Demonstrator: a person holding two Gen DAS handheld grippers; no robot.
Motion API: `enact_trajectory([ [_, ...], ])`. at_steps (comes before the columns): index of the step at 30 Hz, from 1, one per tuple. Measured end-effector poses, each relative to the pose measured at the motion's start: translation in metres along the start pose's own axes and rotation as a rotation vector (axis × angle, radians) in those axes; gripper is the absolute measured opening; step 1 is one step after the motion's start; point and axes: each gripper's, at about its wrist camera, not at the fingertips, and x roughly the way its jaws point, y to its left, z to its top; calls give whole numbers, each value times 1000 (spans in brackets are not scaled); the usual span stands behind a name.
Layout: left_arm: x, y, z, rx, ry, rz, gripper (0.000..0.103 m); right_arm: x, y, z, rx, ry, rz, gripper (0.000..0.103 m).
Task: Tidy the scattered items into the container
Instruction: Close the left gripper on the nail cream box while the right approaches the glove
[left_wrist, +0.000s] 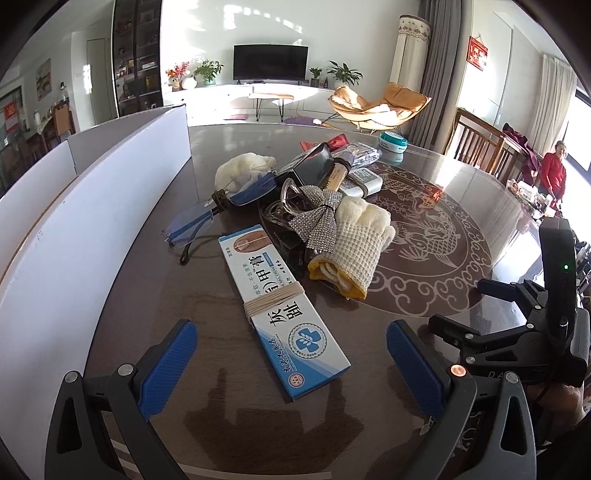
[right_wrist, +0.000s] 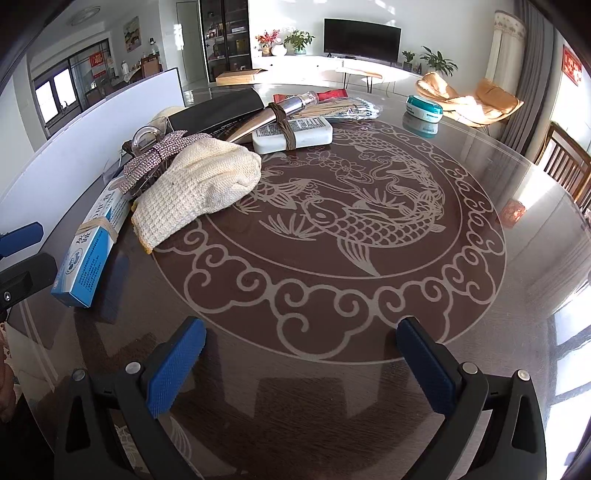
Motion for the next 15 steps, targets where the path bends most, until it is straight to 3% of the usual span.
enact_trajectory([
  [15, 9, 6, -1, -22, 37, 11, 103, 0, -1, 0, 0, -1, 0, 103],
])
